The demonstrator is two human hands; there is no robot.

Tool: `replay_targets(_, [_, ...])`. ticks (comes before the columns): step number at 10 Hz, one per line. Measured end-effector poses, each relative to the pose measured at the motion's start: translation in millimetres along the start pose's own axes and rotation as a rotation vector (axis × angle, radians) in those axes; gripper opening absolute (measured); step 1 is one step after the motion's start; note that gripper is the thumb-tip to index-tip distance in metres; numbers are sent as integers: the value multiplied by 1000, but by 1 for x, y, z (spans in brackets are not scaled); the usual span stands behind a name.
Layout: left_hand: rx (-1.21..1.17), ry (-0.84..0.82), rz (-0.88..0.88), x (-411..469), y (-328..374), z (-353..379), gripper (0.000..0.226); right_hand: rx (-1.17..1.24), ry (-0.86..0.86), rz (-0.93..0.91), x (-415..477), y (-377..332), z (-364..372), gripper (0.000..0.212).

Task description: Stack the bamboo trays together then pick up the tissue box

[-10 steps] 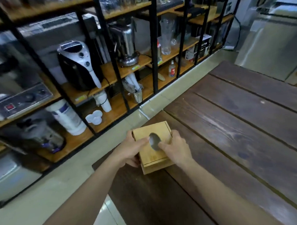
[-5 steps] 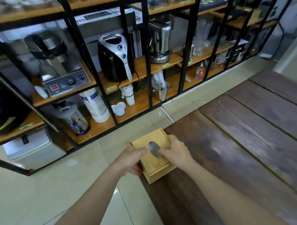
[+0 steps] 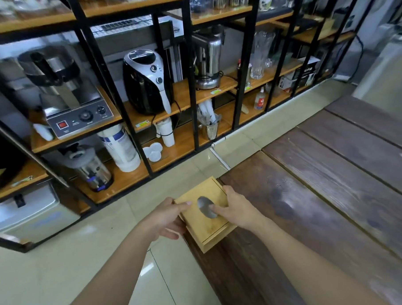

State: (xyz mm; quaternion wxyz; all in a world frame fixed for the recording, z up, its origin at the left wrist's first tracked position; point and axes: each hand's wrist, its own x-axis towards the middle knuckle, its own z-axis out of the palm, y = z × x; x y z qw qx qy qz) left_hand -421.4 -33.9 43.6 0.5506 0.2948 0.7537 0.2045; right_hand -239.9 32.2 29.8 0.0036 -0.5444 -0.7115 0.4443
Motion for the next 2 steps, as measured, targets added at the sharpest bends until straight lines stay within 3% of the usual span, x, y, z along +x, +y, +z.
replay_targets(1, [103,35,-9,7,6,-10,58,-25,-16,-31,-3,4,-6,73])
replay_targets(2, [290,176,91,8,24,-16,67,-110,50,-67,-8,9,-18,73])
